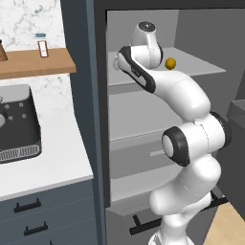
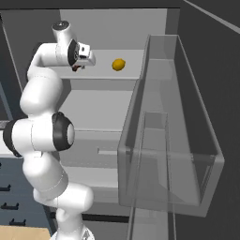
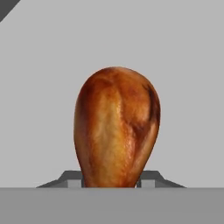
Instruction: Place one lemon and one chicken drumstick in each tupperware on the nearby counter, to pack two identical lunches.
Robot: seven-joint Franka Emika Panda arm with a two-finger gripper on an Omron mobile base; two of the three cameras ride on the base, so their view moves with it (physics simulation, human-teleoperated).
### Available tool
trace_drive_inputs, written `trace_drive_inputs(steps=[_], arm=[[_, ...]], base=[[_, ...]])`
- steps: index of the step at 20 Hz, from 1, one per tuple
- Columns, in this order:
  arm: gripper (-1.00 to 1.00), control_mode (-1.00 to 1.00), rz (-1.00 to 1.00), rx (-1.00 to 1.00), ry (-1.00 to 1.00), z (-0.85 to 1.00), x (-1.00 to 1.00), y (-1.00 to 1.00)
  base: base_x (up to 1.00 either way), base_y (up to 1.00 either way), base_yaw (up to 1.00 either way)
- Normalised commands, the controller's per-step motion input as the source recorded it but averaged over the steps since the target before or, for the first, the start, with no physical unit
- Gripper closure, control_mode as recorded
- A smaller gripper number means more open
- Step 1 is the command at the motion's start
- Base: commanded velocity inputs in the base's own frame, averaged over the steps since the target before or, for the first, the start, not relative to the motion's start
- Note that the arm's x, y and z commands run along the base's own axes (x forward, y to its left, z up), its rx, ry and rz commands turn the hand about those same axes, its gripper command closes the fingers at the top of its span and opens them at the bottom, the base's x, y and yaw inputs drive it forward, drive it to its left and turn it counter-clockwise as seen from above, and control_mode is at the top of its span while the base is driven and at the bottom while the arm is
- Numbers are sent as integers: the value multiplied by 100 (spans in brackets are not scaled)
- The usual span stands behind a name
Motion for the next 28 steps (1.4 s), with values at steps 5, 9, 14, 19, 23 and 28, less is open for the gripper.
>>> trace_drive_inputs(steps=[5, 9, 14, 19, 23, 28], arm=[[100, -100, 0, 0, 0, 0, -6, 0], [100, -100, 0, 0, -1, -1, -68, 0], [100, -100, 0, 3, -6, -2, -100, 0], [100, -100, 0, 4, -6, 0, -100, -4], [100, -100, 0, 2, 0, 0, -100, -12], [100, -100, 0, 0, 5, 0, -100, -19]], base=[[0, 0, 0], [0, 0, 0], [0, 0, 0], [0, 0, 0], [0, 0, 0], [0, 0, 0]])
